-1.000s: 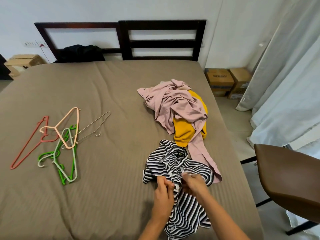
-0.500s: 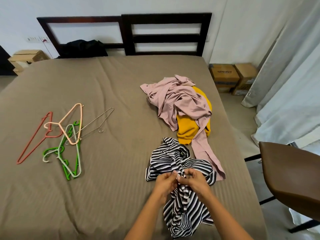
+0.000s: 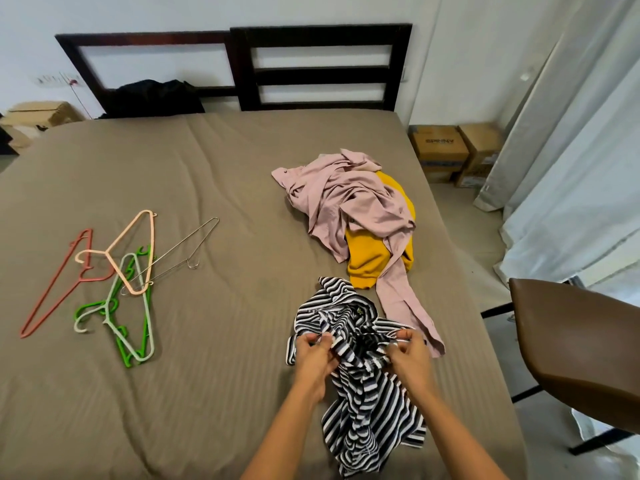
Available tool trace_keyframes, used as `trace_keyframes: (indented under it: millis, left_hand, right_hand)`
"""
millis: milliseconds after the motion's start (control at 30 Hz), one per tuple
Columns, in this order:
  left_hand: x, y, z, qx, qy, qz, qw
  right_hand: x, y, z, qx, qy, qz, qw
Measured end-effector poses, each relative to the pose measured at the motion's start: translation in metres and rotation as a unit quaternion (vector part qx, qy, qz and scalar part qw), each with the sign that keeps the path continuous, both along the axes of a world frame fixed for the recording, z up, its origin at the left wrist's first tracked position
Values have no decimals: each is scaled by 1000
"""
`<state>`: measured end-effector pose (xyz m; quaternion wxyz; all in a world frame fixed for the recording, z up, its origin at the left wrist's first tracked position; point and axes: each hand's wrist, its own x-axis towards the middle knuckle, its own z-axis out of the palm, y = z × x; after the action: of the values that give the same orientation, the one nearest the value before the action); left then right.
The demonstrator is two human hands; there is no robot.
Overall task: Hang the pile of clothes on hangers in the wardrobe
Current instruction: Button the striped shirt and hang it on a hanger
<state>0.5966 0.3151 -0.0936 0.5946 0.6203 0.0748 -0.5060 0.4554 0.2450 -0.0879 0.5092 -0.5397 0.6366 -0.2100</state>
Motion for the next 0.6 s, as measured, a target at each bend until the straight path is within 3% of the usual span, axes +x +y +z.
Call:
trace_keyframes:
  millis: [100,200,233,300,367,400,433,467,533,600]
  left_hand:
    - [0,0,1,-12,-11,-11,1000]
    - [0,-1,-2,-6,-19,-40,999]
    - [1,0,-1,-4,-24,-46,999]
    - [2,0,2,-3,-44,-57,997]
    - [4,1,2,-7,-73,-69,995]
    - [3,1,2,-7,-87,-75,993]
    - [3,0,4,-5,-112,-80,990]
    - [2,0,3,2,-157,-93,983]
    - [2,-1,2,16,-266,-128,955]
    - [-2,-2,8,19,-319,-138,938]
  right_hand:
    - [-1,-2,-5,-87,155,70,982]
    - [2,-4,-9,-79,164,45,982]
    - [4,-5,-5,-50,122,8,991]
    - [8,-12,4,68,-88,-136,984]
    - [7,-20,14,226,-350,-264,870]
    - [3,-24,12,272,-417,-298,815]
    - [0,-24,15,295,-448,-317,782]
    - [-2,-23,16,305,-455,-309,778]
    - [-1,-18,16,316,-430,-287,795]
    - [2,-14,13,316,-388,-239,832]
